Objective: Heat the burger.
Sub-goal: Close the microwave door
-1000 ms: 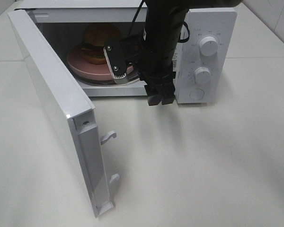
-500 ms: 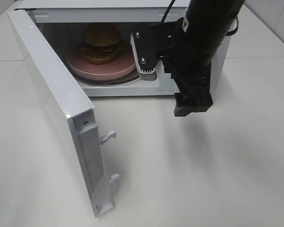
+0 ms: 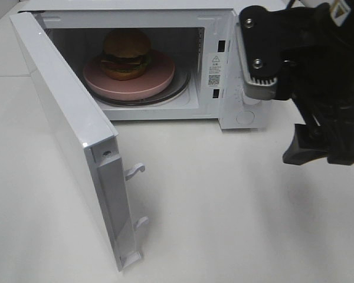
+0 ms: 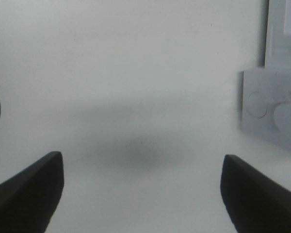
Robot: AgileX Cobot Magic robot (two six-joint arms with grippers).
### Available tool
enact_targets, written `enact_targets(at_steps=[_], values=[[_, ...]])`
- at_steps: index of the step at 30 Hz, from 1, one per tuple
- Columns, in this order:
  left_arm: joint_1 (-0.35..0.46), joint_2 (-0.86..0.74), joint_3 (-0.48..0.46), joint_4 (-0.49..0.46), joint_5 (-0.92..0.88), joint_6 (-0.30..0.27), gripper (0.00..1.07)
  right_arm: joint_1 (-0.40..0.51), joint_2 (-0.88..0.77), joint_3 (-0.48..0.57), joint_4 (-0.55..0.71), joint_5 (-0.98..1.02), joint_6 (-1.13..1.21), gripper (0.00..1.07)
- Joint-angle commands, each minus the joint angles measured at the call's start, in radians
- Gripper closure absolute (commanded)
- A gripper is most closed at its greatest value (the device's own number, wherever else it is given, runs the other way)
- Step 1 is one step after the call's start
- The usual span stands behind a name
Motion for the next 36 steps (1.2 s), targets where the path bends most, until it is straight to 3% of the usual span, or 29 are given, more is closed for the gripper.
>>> enact_targets(at_steps=[1, 7, 11, 25, 32, 36], values=[[0.002, -0.003, 0.002, -0.002, -0.003, -0.006, 0.02, -0.023, -0.051, 0.039, 0.005, 0.016, 0.058, 0.32], [0.002, -0.003, 0.002, -0.002, -0.003, -0.006, 0.02, -0.113, -0.168, 0.142, 0.018, 0.017, 0.232, 0.31], [0.002, -0.003, 0.002, -0.002, -0.003, -0.006, 0.02, -0.222, -0.227, 0.199, 0.051, 0.02, 0.41, 0.31], [0.002, -0.003, 0.002, -0.002, -0.003, -0.006, 0.02, -0.565, -0.243, 0.236, 0.05, 0.007, 0.852, 0.31], [0.002, -0.003, 0.002, -0.002, -0.003, -0.006, 0.02, -0.671, -0.349, 0.32, 0.059, -0.036, 0.896, 0.31], [0.002, -0.003, 0.002, -0.002, -0.003, -0.006, 0.02, -0.683, -0.443, 0.366, 0.051, -0.039, 0.914, 0.31]])
